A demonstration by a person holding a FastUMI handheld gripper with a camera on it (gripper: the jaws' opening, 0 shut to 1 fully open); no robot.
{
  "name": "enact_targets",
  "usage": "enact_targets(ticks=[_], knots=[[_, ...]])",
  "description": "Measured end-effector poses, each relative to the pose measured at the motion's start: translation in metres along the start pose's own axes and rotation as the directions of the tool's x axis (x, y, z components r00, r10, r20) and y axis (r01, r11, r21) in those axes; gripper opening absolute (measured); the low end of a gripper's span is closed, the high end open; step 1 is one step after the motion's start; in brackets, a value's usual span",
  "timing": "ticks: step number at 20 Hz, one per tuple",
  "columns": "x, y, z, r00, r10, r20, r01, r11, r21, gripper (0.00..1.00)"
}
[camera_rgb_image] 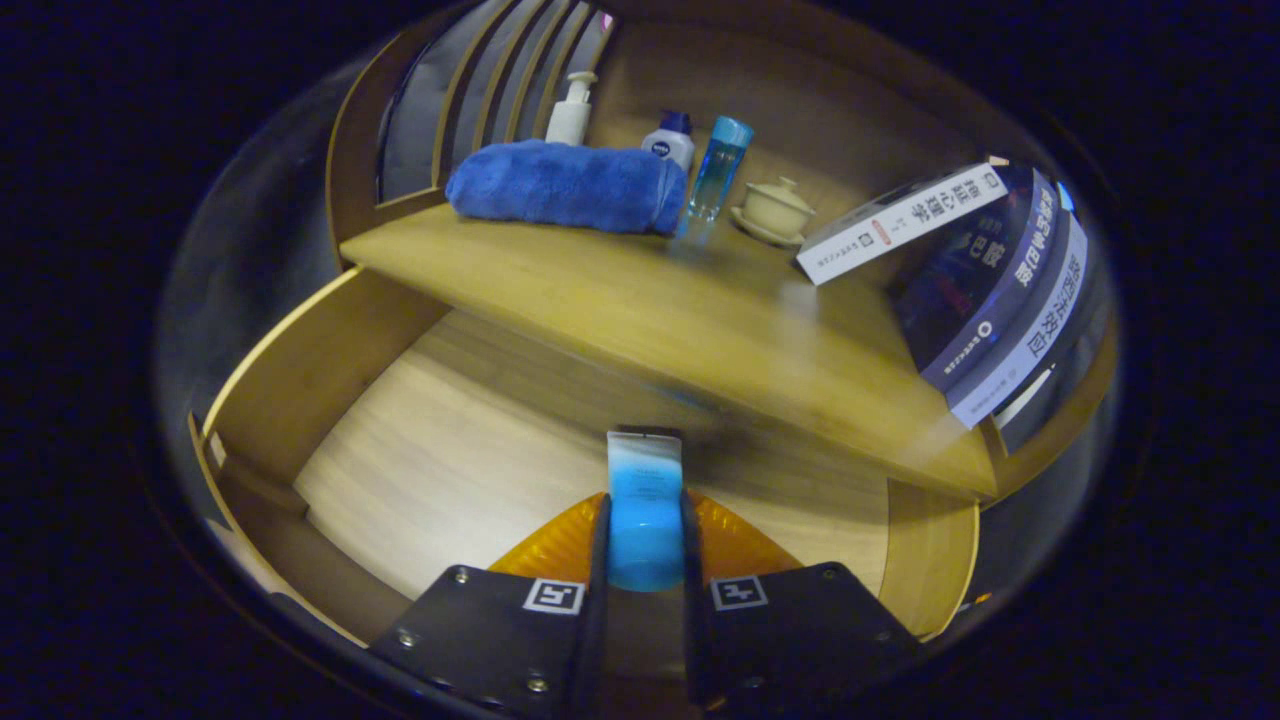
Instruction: Pull open the drawer, take out the items inside it, and place them on the countertop above the cabinet.
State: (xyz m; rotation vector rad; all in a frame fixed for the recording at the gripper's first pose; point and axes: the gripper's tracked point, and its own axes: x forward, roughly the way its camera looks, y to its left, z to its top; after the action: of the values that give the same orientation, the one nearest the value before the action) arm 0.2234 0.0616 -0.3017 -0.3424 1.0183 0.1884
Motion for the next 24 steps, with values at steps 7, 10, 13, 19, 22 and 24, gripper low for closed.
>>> enact_targets(ticks=[7, 10, 13, 19, 22, 24], knots=[[0.006, -0.003, -0.007, 1.000, 0.003, -0.020, -0.003, 1.000, 0.016, 0.32], [0.005, 0.002, -0.013, 0.999, 0.030, -0.040, -0.028, 0.999, 0.033, 0.38], [-0.005, 0.006, -0.007, 0.999, 0.046, -0.014, -0.046, 0.998, 0.045, 0.40], [-0.039, 0.013, 0.006, 0.994, 0.087, 0.069, -0.092, 0.993, 0.073, 0.48], [-0.071, 0.019, 0.016, 0.982, 0.110, 0.151, -0.126, 0.986, 0.105, 0.48], [-0.097, 0.018, 0.026, 0.968, 0.102, 0.231, -0.132, 0.984, 0.121, 0.48]])
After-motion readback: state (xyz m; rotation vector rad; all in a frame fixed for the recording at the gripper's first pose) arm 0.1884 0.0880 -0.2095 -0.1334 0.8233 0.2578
